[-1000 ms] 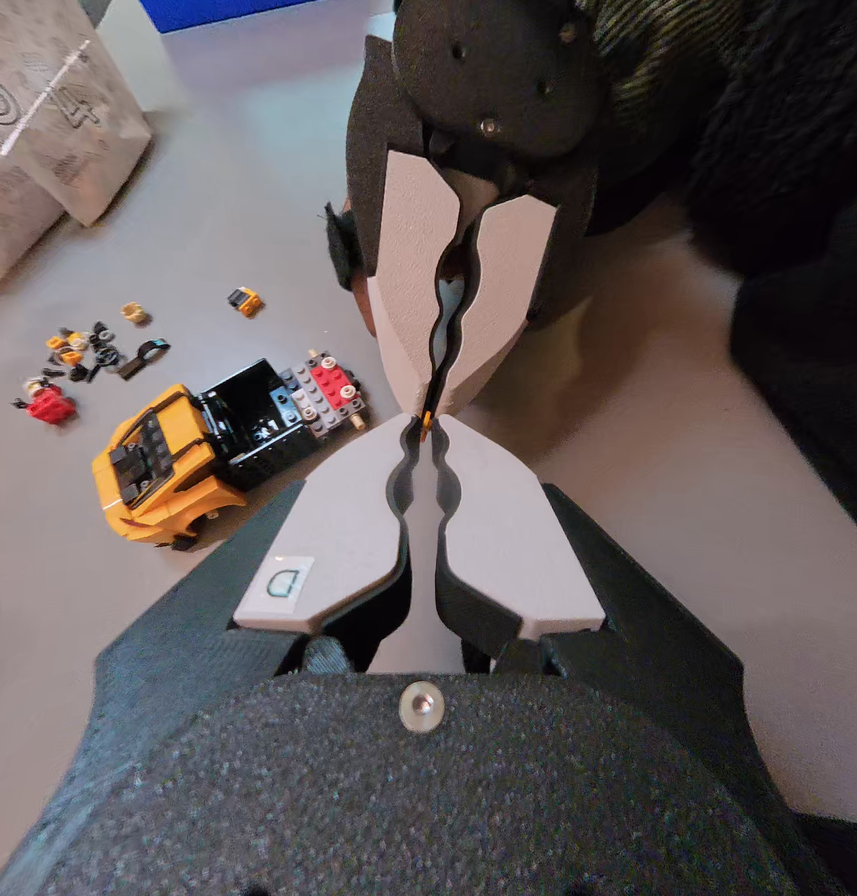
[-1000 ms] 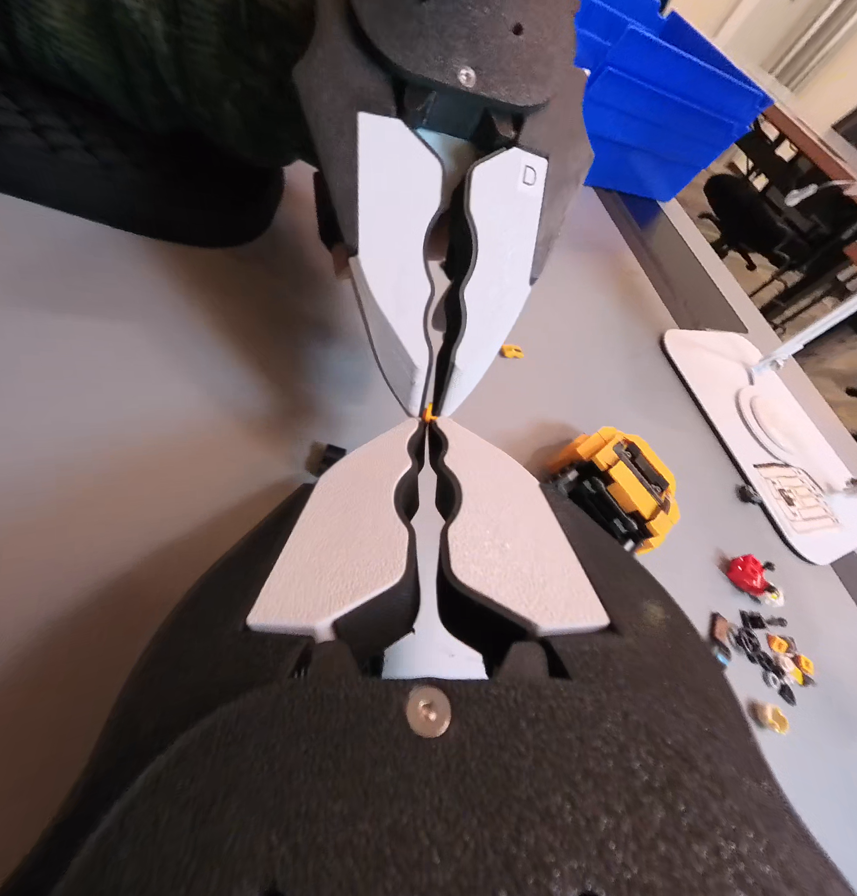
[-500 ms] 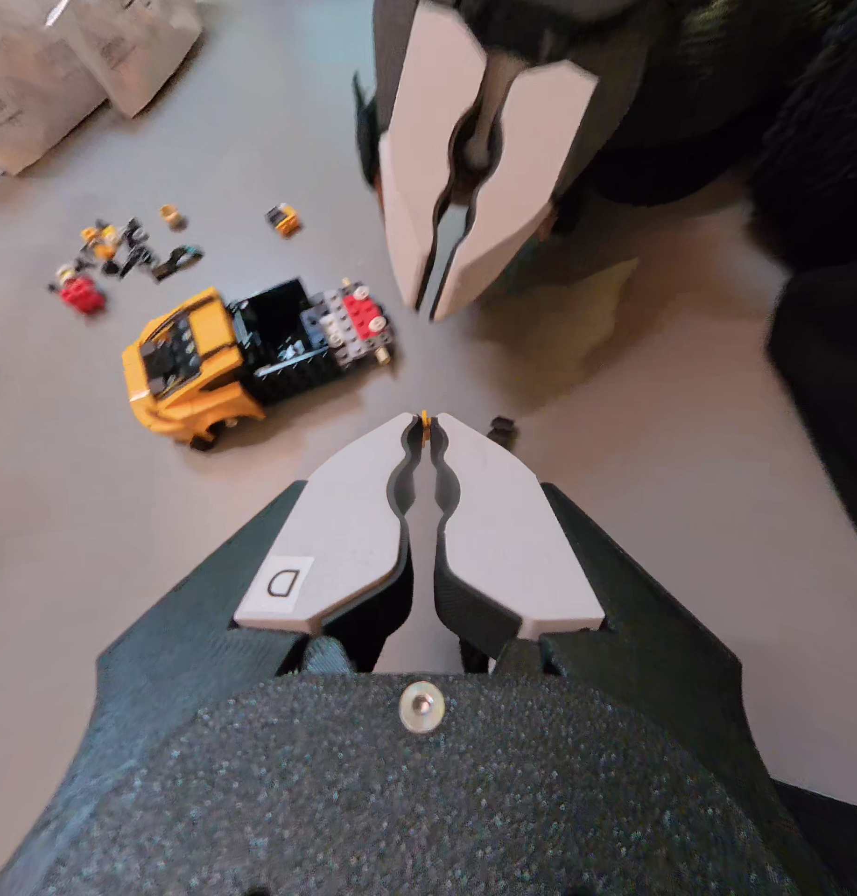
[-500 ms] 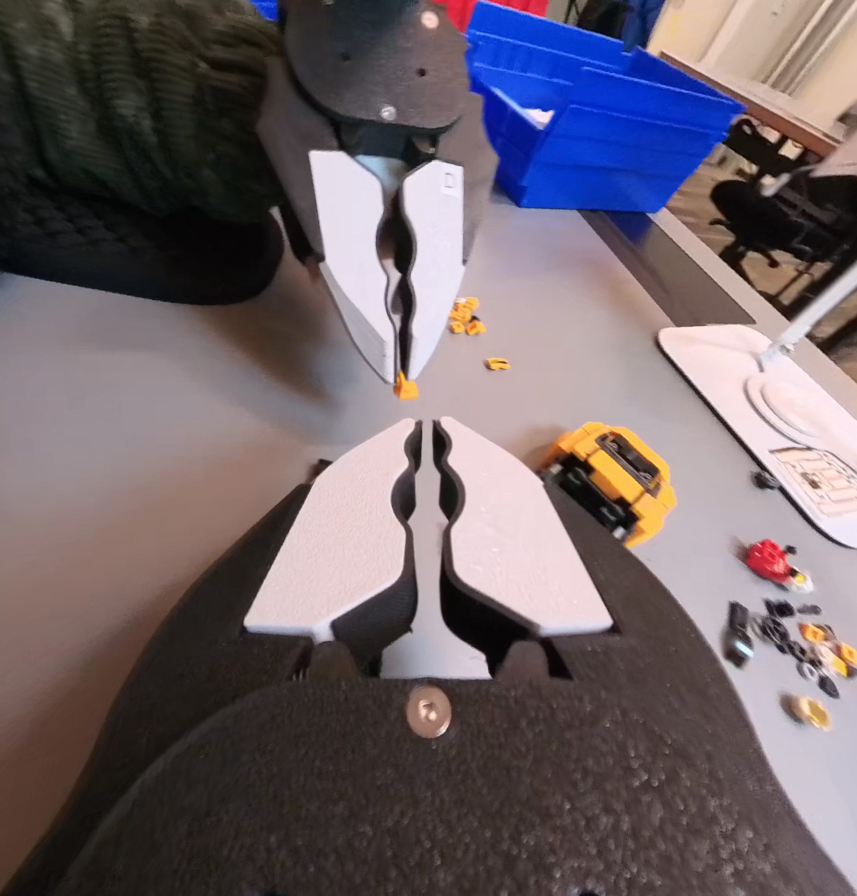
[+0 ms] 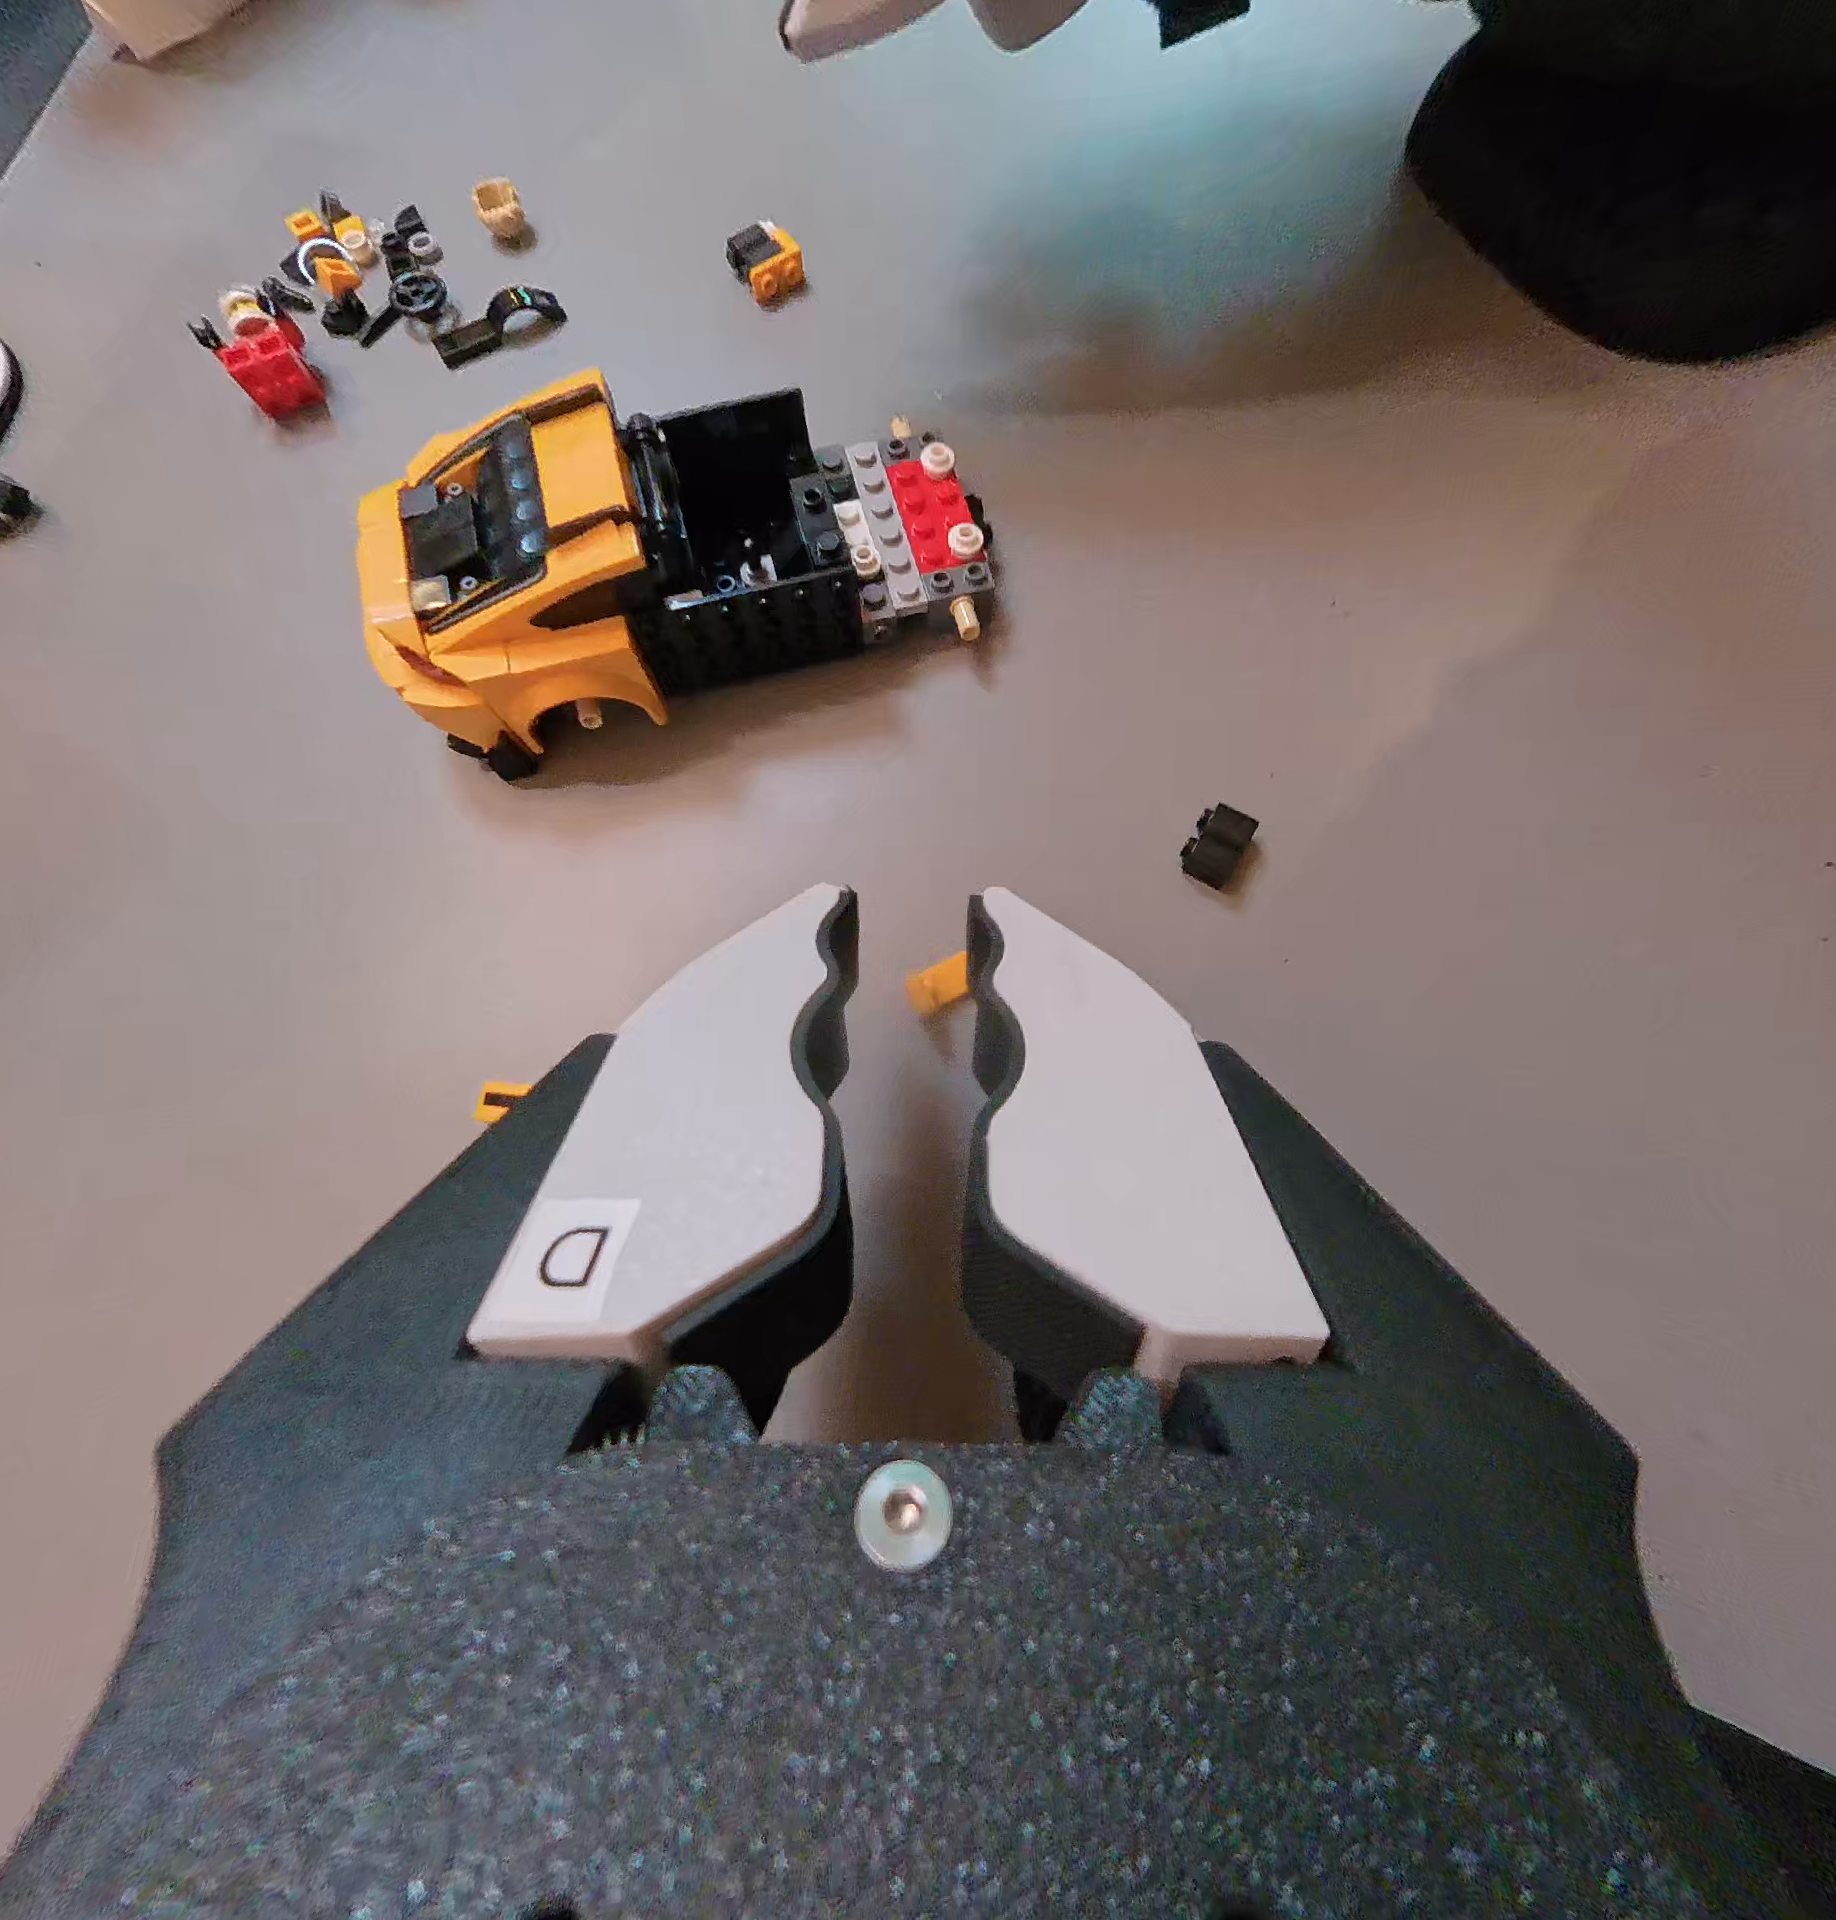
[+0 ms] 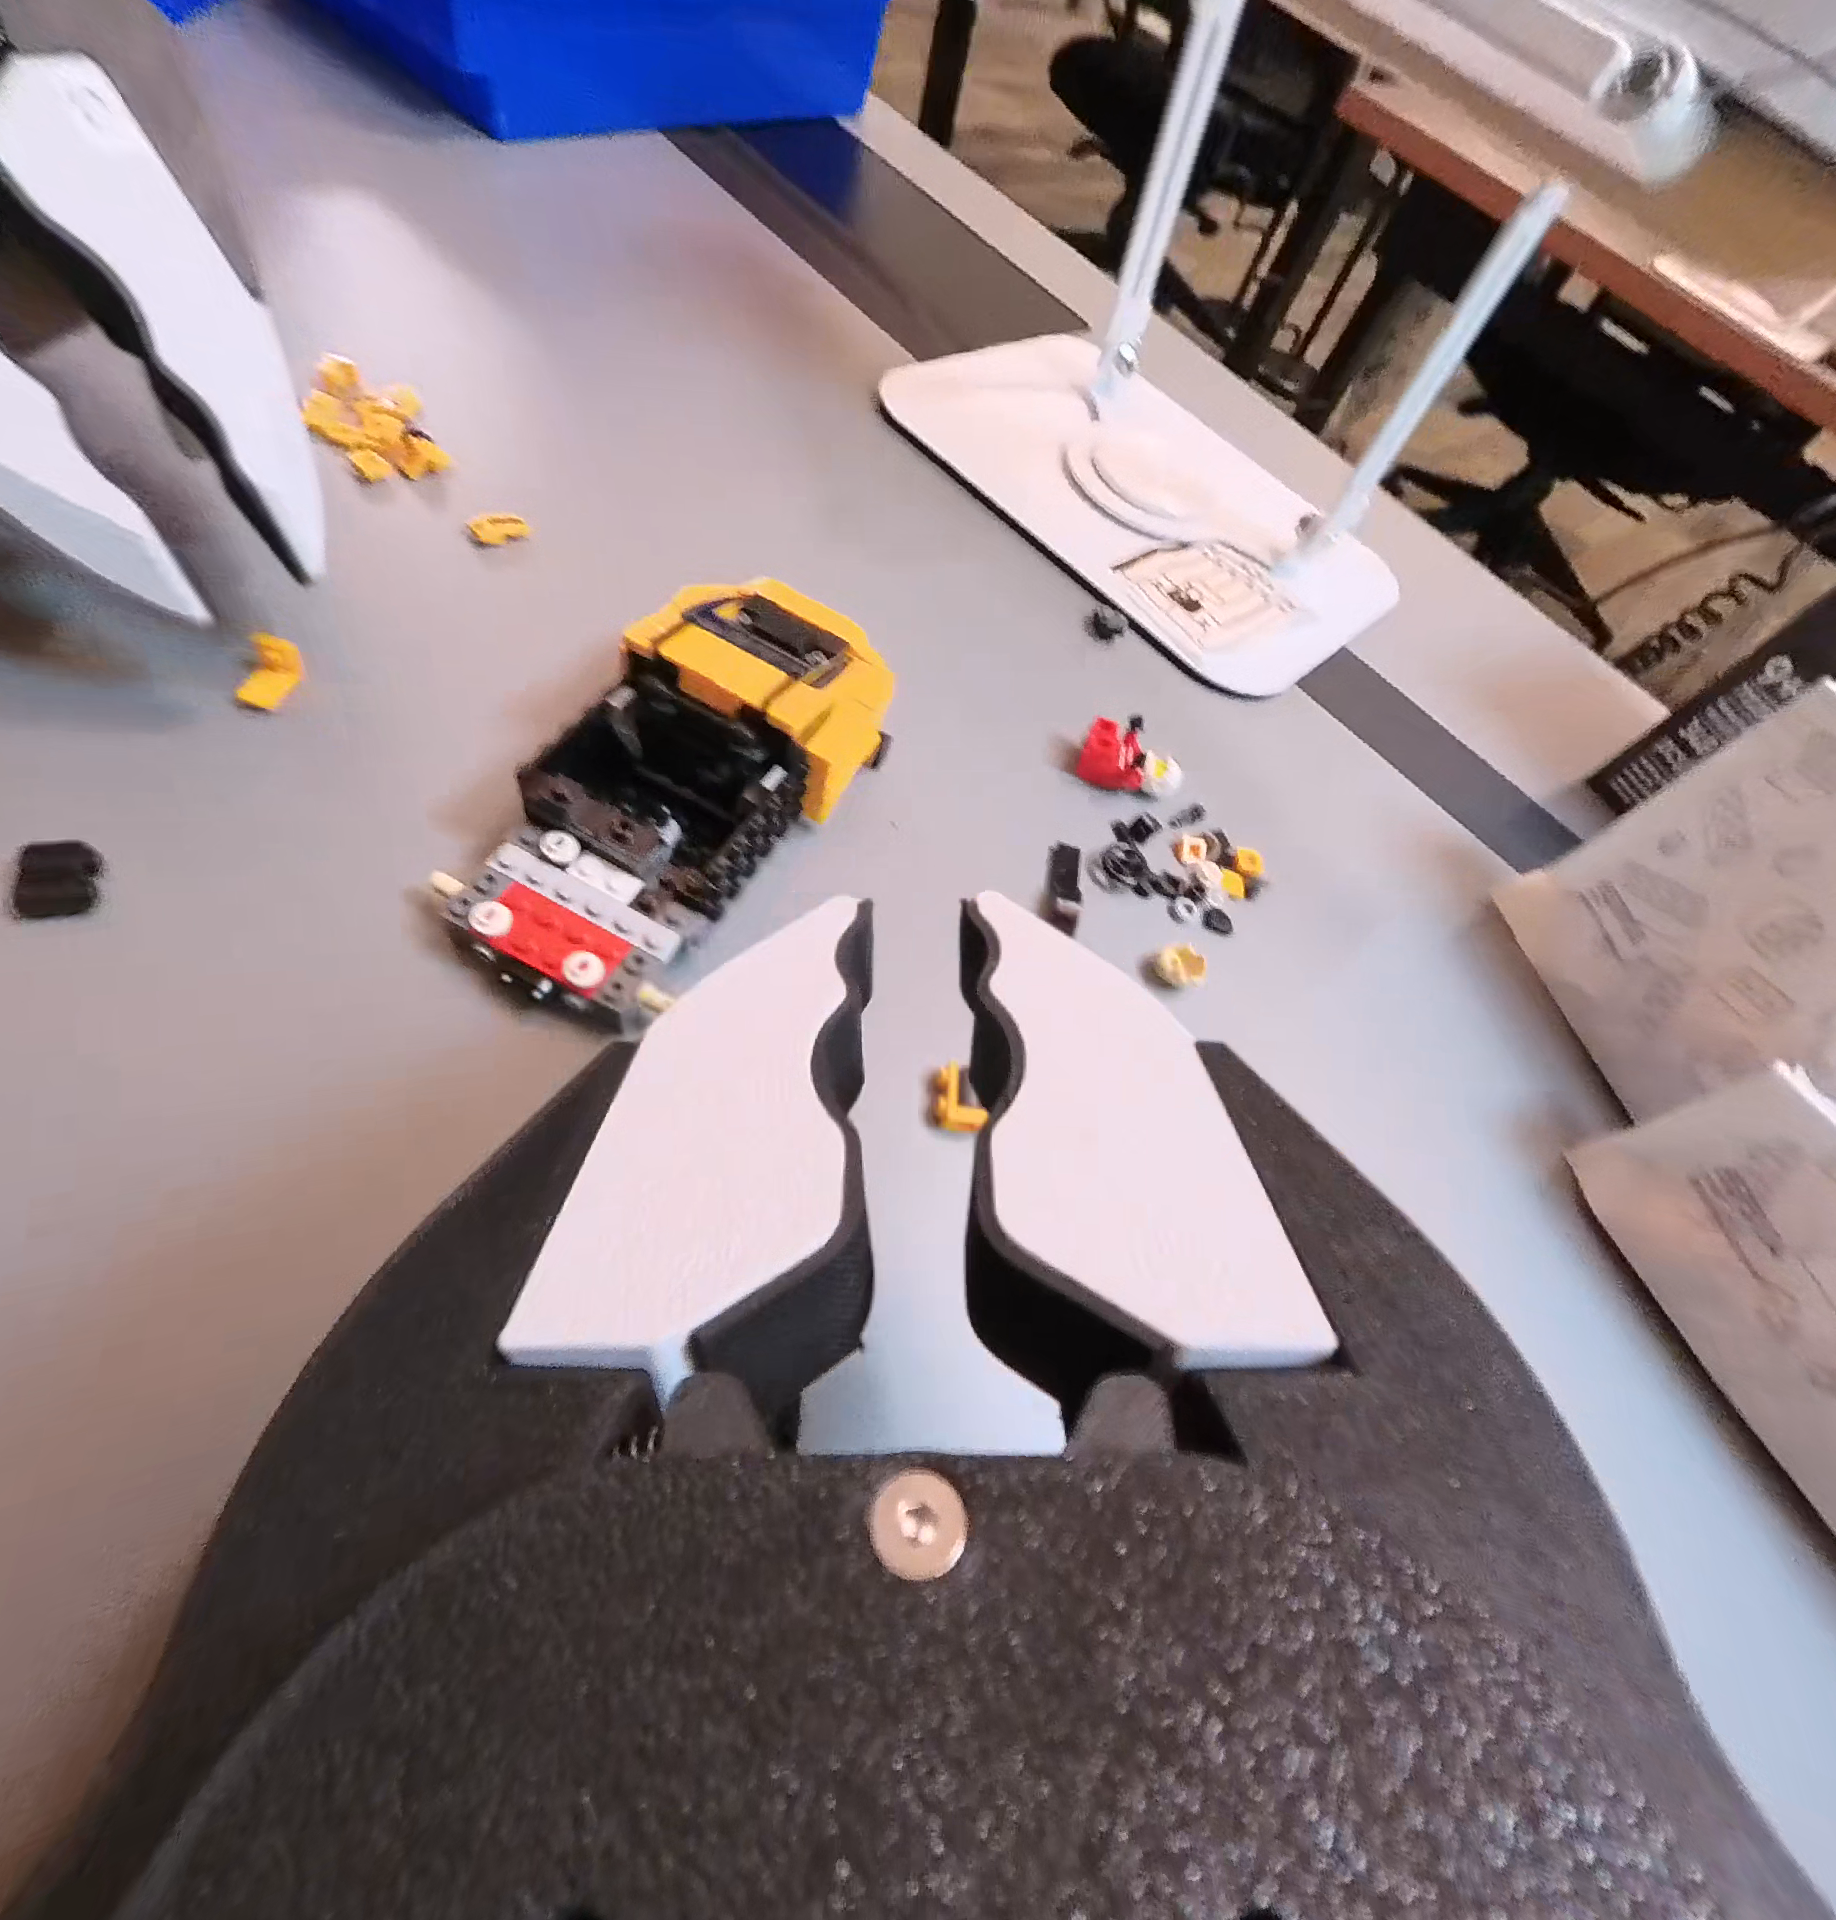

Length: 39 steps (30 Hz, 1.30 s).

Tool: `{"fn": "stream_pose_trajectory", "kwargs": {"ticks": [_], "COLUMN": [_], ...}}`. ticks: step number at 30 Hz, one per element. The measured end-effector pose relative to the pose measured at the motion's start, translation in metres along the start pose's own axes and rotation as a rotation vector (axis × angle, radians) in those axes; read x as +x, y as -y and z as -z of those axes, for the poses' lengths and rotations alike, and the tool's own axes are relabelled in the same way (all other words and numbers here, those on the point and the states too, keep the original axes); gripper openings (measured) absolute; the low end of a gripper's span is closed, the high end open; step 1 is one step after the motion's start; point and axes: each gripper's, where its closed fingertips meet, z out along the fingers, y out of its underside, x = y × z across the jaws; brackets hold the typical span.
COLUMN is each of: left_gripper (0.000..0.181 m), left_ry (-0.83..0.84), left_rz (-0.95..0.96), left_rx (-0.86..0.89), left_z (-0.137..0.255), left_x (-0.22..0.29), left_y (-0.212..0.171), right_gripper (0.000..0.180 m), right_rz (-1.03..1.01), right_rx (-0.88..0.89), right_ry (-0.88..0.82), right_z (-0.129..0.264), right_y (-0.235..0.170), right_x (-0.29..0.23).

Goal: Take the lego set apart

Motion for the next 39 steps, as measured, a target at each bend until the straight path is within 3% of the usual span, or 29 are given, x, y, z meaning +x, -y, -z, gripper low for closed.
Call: {"fn": "stream_pose_trajectory", "kwargs": {"ticks": [14,20,28,39], "left_gripper": [0.026,0.017,0.001,0.014], "left_ry": [0.084,0.108,0.084,0.146], "left_rz": [0.048,0.026,0.002,0.009], "left_rx": [0.119,0.167,0.172,0.183], "left_z": [0.013,0.020,0.017,0.002], "left_x": [-0.022,-0.024,-0.018,-0.032], "left_y": [0.010,0.018,0.018,0.028], "right_gripper": [0.027,0.035,0.018,0.020], "right_rz": [-0.019,-0.038,-0.009,-0.227], "right_rx": [-0.096,-0.066,-0.102,-0.299], "right_ry": [0.050,0.091,0.208,0.113], "right_z": [-0.009,-0.011,-0.020,-0.039], "right_y": [-0.024,-0.014,-0.003,-0.006], "right_x": [-0.004,-0.017,-0.063,-0.085]}}
